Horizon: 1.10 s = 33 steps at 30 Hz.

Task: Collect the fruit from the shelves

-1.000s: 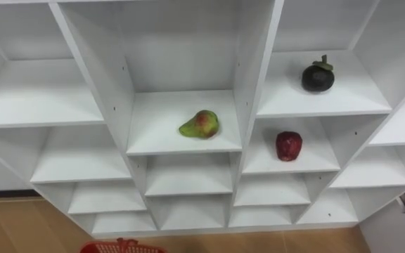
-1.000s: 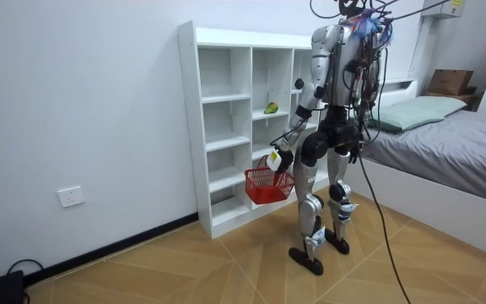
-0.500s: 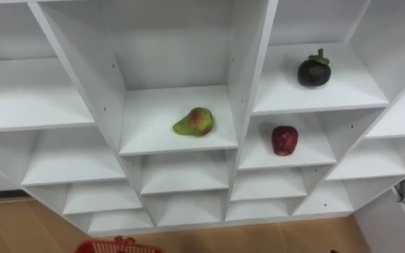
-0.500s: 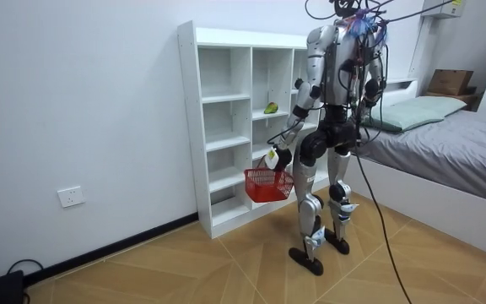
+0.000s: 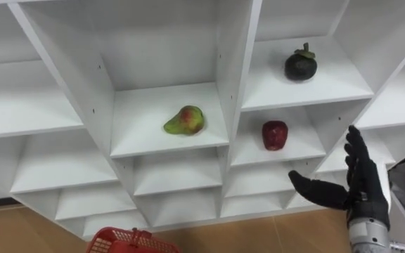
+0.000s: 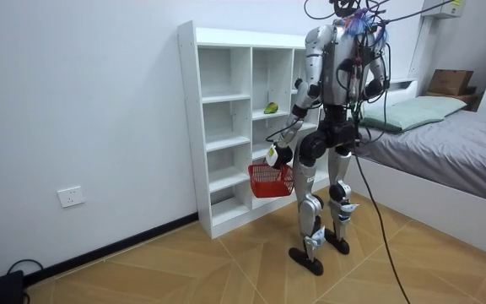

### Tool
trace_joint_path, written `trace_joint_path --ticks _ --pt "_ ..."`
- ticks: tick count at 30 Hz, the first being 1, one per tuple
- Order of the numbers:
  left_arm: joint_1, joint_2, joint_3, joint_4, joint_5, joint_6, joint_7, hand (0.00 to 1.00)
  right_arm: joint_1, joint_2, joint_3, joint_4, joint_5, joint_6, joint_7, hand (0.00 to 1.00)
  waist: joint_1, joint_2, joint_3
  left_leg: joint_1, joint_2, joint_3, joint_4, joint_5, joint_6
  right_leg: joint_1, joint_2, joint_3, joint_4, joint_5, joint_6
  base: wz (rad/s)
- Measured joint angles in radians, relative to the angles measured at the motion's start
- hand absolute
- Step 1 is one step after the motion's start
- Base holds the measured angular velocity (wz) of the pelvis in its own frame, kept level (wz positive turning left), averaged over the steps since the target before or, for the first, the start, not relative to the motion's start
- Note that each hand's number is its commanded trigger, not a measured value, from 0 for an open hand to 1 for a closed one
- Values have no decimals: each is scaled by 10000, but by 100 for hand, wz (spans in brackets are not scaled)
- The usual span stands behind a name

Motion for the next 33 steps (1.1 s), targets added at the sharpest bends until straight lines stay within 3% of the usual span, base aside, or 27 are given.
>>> trace_joint_path --ticks 11,20,28,33 --pt "-26 110 -346 74 -18 -36 -209 100 -610 -310 339 -1206 -90 -190 -1224 0 33 -33 -2 87 18 96 7 1 0 47 29 103 2 7 -8 -3" --pt "-5 244 -508 76 -345 -35 -277 100 -846 -370 500 -1245 -87 -263 -1593 0 195 -246 11 85 29 91 11 1 0 83 37 74 -7 11 -12 0" --pt "-39 296 -503 65 -359 -34 -485 100 -1510 -1111 457 -1834 -422 -278 -1497 0 152 -275 47 -16 34 45 7 0 -1 12 38 2 -33 12 -14 0" --pt "-60 309 -499 15 -352 -19 -484 100 -1760 -1212 454 -1843 -473 -295 -1435 0 240 -361 51 3 39 42 7 0 -2 28 36 -12 -32 17 -23 0"
